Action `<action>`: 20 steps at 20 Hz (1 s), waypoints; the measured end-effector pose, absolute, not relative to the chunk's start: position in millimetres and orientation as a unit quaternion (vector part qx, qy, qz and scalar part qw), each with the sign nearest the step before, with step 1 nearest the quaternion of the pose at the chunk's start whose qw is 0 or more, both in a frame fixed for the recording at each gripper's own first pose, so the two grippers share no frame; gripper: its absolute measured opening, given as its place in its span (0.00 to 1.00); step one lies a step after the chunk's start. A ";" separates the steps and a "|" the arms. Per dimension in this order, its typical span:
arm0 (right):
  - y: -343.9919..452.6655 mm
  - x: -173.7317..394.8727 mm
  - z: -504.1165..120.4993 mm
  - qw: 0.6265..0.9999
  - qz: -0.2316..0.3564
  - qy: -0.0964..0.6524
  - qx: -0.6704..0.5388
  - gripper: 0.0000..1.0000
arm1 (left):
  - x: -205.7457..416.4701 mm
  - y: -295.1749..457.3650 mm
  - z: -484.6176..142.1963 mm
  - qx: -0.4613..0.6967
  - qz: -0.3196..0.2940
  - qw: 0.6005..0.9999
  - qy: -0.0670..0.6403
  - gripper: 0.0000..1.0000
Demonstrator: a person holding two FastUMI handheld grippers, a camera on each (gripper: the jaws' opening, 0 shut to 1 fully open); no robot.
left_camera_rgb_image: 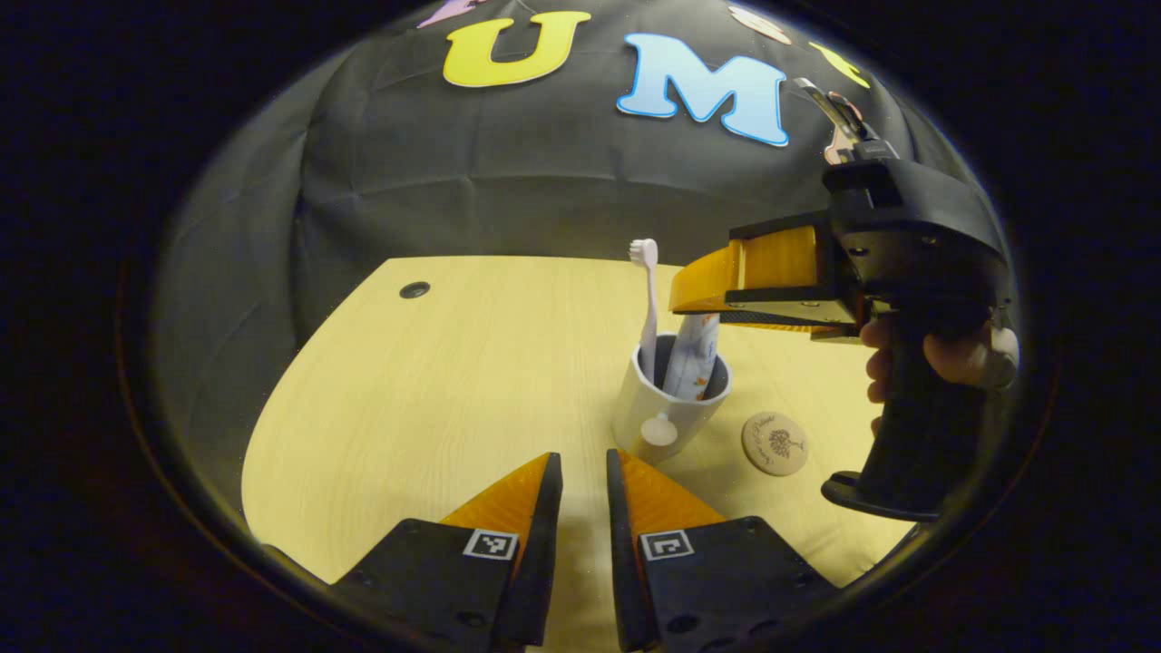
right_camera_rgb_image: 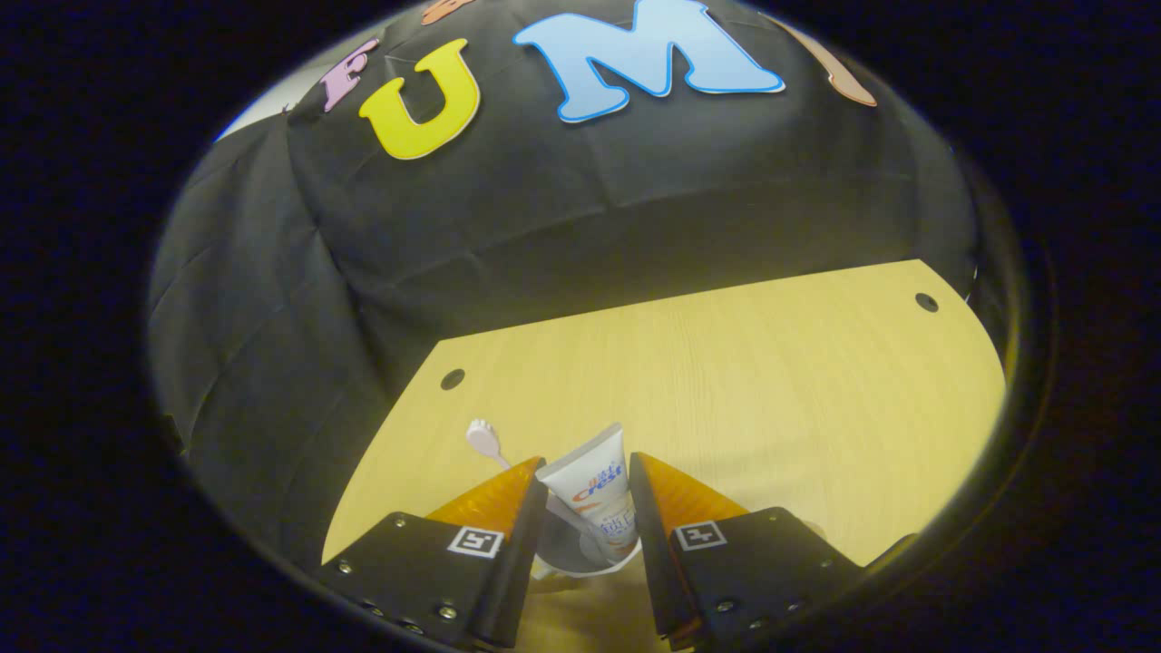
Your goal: Put the toothbrush and toothpaste on the desktop into the cup, then pick up the cup and place it on the coaster on the desktop.
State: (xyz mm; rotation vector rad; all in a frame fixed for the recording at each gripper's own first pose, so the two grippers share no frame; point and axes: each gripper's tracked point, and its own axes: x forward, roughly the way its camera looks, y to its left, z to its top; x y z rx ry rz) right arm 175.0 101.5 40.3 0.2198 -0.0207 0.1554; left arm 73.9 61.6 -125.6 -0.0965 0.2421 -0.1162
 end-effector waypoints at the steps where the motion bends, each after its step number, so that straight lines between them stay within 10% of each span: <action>1: 101.0 171.7 44.6 0.990 0.083 -0.017 0.115 0.54 | 75.5 60.7 -124.1 -0.047 -0.060 0.990 0.118 0.36; 13: 41.5 146.3 82.6 0.982 0.053 -0.066 0.167 0.54 | 85.1 43.0 -100.9 -0.014 -0.083 0.988 0.130 0.39; 20: 17.8 140.3 78.5 0.980 0.037 -0.066 0.182 0.54 | 86.3 13.8 -97.4 0.009 -0.107 0.981 0.162 0.66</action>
